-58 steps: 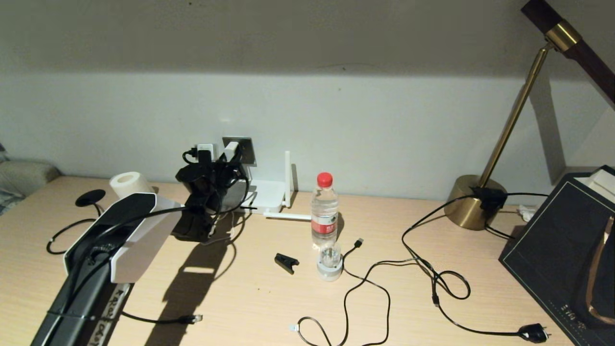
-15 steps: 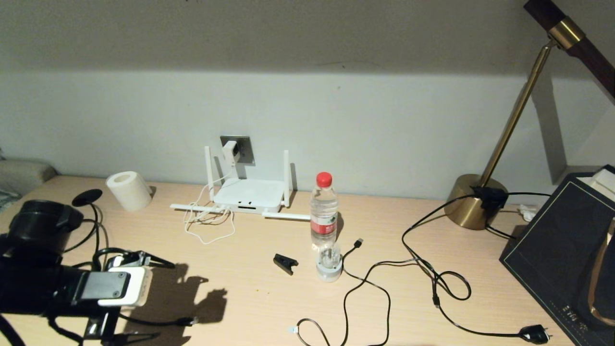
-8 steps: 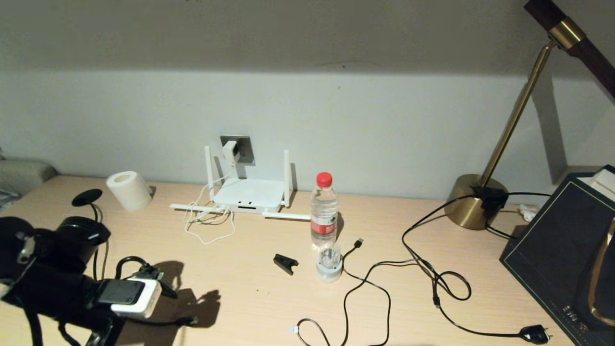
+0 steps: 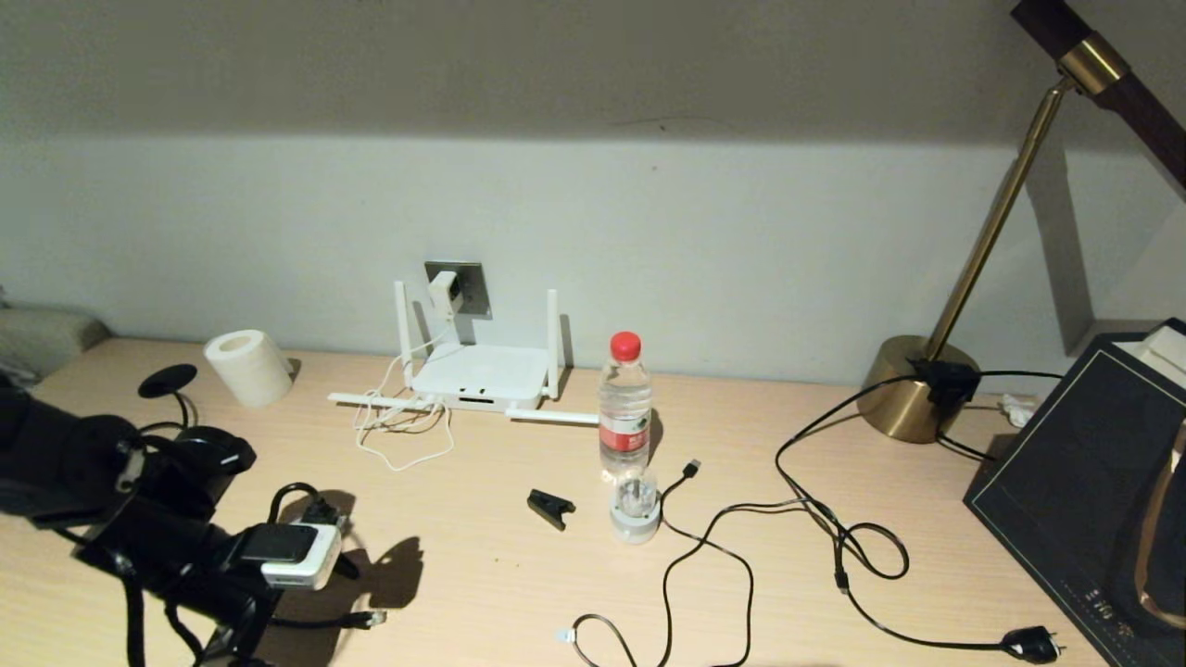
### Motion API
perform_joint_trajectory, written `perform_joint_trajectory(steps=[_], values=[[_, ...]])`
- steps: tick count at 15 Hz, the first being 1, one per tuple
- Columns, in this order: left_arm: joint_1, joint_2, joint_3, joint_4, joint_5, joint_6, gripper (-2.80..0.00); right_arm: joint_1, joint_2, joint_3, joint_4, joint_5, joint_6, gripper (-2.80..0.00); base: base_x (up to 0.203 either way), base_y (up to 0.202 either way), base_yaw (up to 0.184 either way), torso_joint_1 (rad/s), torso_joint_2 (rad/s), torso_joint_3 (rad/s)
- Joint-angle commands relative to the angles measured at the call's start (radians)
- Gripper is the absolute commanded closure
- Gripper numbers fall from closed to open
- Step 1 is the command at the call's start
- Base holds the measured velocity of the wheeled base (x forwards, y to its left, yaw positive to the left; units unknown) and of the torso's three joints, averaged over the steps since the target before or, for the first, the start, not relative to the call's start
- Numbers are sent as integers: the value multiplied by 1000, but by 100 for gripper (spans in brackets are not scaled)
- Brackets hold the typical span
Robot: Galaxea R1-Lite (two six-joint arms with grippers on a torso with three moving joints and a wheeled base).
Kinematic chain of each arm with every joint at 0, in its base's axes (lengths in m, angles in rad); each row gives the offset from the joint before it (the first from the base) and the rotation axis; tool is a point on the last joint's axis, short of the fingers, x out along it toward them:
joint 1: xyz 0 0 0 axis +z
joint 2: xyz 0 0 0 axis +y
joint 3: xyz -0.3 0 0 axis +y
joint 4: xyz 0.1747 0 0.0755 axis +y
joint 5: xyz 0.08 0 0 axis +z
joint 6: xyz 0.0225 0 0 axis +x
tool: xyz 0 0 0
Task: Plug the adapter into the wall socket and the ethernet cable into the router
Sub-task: Pick up cable
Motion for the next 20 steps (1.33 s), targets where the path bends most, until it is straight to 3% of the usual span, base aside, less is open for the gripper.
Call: perform_joint_trajectory(steps=[1, 12, 13, 20], values=[[0, 46, -22, 6, -4, 9, -280, 0, 2, 0, 0, 0, 0, 0, 0, 0, 0, 0, 0, 0], [-23, 79, -24, -6, -4, -30, -280, 0, 2, 0, 0, 0, 0, 0, 0, 0, 0, 0, 0, 0], [-23, 77, -22, -6, -4, -30, 0, 0, 2, 0, 0, 0, 0, 0, 0, 0, 0, 0, 0, 0], [-20, 74, -13, -6, -4, -30, 0, 0, 2, 0, 0, 0, 0, 0, 0, 0, 0, 0, 0, 0]])
